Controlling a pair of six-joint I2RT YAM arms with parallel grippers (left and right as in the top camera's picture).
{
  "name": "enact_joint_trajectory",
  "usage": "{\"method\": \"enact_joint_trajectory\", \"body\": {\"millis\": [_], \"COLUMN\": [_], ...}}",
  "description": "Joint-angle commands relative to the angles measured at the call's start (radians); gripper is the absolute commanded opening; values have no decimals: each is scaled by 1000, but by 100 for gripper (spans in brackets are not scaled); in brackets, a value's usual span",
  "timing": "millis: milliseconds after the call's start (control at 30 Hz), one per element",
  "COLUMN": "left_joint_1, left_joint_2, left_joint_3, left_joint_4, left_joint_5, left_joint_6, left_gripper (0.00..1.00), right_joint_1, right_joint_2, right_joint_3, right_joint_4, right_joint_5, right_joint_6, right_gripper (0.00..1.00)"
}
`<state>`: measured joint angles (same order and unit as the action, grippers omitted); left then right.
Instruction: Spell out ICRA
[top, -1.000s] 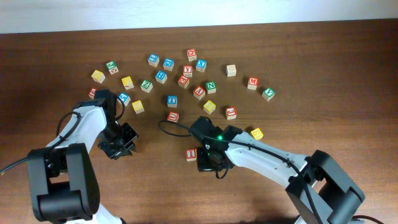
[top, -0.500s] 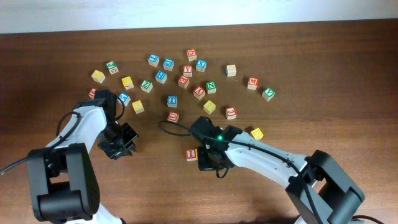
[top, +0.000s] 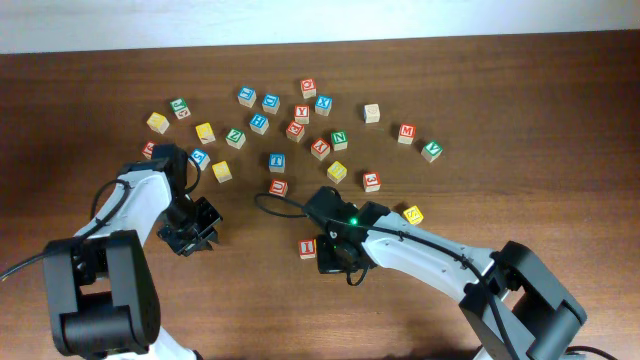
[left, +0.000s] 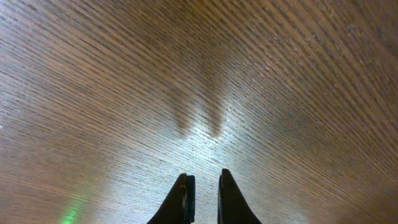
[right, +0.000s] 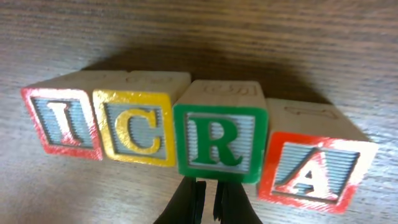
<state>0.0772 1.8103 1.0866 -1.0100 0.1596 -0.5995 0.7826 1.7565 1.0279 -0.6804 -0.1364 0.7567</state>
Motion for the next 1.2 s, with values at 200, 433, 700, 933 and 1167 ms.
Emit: {"method": "enact_joint_trajectory", "body": {"millis": [200,433,700,933,1167], "left_joint_1": [2,2,2,2,2], "left_joint_2": [9,9,9,9,9], "left_joint_3": [13,13,13,13,13], "left_joint_4": [2,-18,-21,-20,-20], "left_joint_5": [-3,-3,-3,-3,-3], "left_joint_6": [-13,-13,-13,-13,-13], "left_gripper": [8,7,7,7,7], "right_joint_1": [-47,-57,-57,-57,-57], "right_joint_2": [7,7,7,7,7], "right_joint_3": [-11,-11,-11,-11,-11], "right_joint_4": [-197,-138,-115,-99,-97], "right_joint_5": [-14,62,67,67,47], "right_joint_6": [0,-19,-27,-26,-26], "right_gripper": [4,4,4,4,4]}}
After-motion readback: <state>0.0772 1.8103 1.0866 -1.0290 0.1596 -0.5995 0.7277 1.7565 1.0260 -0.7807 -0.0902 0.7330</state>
